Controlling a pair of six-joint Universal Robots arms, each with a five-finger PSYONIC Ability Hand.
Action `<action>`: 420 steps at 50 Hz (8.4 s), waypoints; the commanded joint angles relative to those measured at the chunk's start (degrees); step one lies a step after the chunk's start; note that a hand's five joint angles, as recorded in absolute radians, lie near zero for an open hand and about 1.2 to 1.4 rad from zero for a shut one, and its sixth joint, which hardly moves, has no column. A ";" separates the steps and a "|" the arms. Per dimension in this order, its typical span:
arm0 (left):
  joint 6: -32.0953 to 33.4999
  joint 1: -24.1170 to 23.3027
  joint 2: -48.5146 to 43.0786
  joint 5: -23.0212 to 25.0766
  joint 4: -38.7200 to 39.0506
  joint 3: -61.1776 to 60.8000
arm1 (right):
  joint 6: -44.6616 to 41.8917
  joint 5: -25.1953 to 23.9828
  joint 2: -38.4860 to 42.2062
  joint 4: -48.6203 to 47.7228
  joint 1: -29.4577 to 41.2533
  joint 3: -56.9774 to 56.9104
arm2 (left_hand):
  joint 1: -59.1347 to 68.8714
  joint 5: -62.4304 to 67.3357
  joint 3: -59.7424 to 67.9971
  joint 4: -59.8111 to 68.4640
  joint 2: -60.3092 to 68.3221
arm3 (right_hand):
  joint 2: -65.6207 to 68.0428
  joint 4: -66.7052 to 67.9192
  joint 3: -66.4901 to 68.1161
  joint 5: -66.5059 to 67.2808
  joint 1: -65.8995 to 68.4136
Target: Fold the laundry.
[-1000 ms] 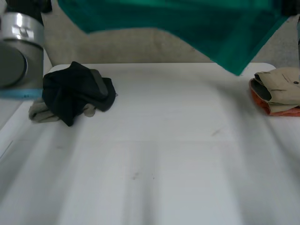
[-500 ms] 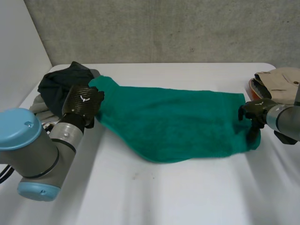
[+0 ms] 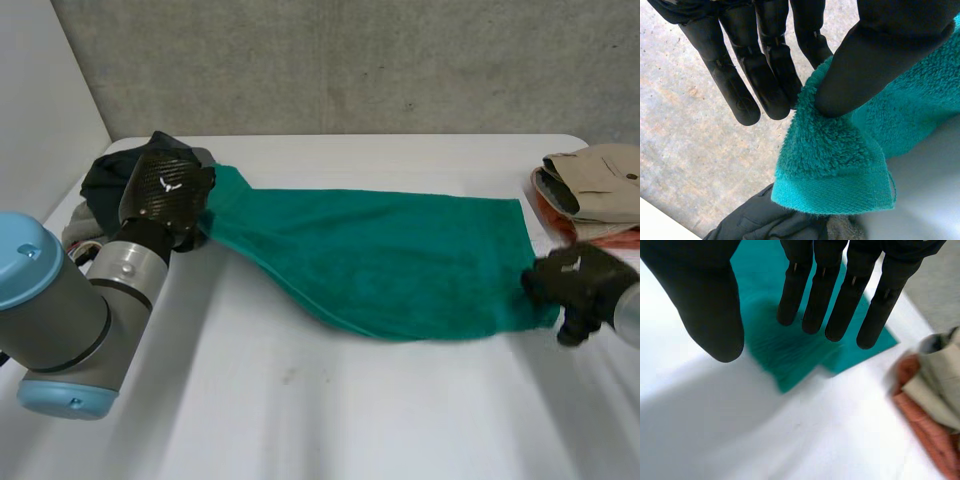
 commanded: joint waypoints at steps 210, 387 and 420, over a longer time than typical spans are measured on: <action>5.94 0.30 -5.70 -4.28 -33.23 9.61 | -5.37 11.58 9.96 -14.19 6.19 -7.87 | 13.85 12.00 11.55 11.17 11.18 | 36.09 36.16 36.09 36.24 35.96; 6.12 -3.83 -1.14 0.71 -39.30 3.46 | -16.02 7.36 -4.01 -1.00 -6.73 4.60 | 13.85 12.00 11.55 11.17 11.18 | 36.09 36.16 36.09 36.24 35.96; 6.21 -3.30 -26.03 -6.85 -15.73 30.73 | 1.30 23.97 34.68 -34.50 10.68 -34.08 | -56.15 -58.00 -58.45 -58.83 -58.82 | -33.91 -33.84 -33.91 -33.76 -34.04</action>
